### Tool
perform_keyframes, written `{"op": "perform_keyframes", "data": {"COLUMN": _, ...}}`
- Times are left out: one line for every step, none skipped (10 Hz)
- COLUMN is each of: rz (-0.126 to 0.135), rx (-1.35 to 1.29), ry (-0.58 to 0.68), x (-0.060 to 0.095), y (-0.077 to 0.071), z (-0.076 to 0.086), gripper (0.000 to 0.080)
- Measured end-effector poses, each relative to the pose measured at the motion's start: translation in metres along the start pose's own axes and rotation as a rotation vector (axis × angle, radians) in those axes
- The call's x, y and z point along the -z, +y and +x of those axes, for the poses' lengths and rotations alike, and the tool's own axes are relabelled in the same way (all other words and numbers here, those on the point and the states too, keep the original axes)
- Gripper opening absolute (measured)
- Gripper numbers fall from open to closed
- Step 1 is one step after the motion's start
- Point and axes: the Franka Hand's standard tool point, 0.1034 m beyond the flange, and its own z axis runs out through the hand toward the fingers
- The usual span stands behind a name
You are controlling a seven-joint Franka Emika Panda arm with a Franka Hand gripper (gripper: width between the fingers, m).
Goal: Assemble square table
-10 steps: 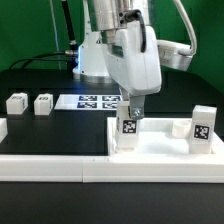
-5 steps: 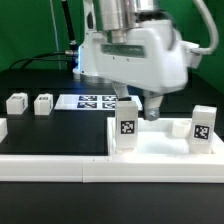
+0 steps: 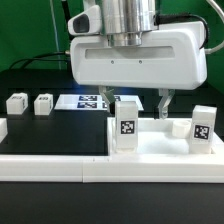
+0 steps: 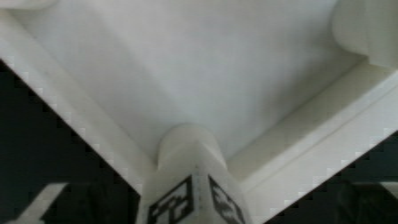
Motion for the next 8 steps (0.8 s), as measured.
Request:
{"op": "perform_keyframes", "data": {"rz": -0.013, "rx": 0.198, "ry": 0.011, "x": 0.0011, "y": 0.0006, "z": 0.0058, "gripper": 0.0649}}
{"op": "perform_keyframes", "data": {"rz": -0.018, "rx": 0.321, "ry": 0.029, "x": 0.0019, "y": -0.0045, "z": 0.007, "gripper": 0.0649}}
{"op": "perform_keyframes", "data": {"rz": -0.024, "rx": 0.447, "ry": 0.03, "x": 0.0007, "y": -0.0077, "z": 0.0052, "gripper": 0.0649}}
{"op": "perform_keyframes", "data": {"rz": -0.025, "rx": 0.519, "ry": 0.027, "x": -0.0008, "y": -0.0067, "z": 0.0049, "gripper": 0.0649}}
{"op": "perform_keyframes", "data": {"rz": -0.027, "rx": 0.572, "ry": 0.027, "x": -0.0006, "y": -0.0057, "z": 0.0056, "gripper": 0.0649}}
{"op": "perform_keyframes", "data": {"rz": -0.025, "rx": 0.548, "ry": 0.027, "x": -0.0007, "y": -0.006, "z": 0.0054, "gripper": 0.0649}}
{"op": "perform_keyframes", "data": {"rz": -0.026, "rx": 0.548, "ry": 0.027, "x": -0.0007, "y": -0.0058, "z": 0.0055, "gripper": 0.0547}}
{"op": "perform_keyframes", "data": {"rz": -0.027, "rx": 0.545, "ry": 0.027, "x": -0.0005, "y": -0.0046, "z": 0.0063, "gripper": 0.0412}}
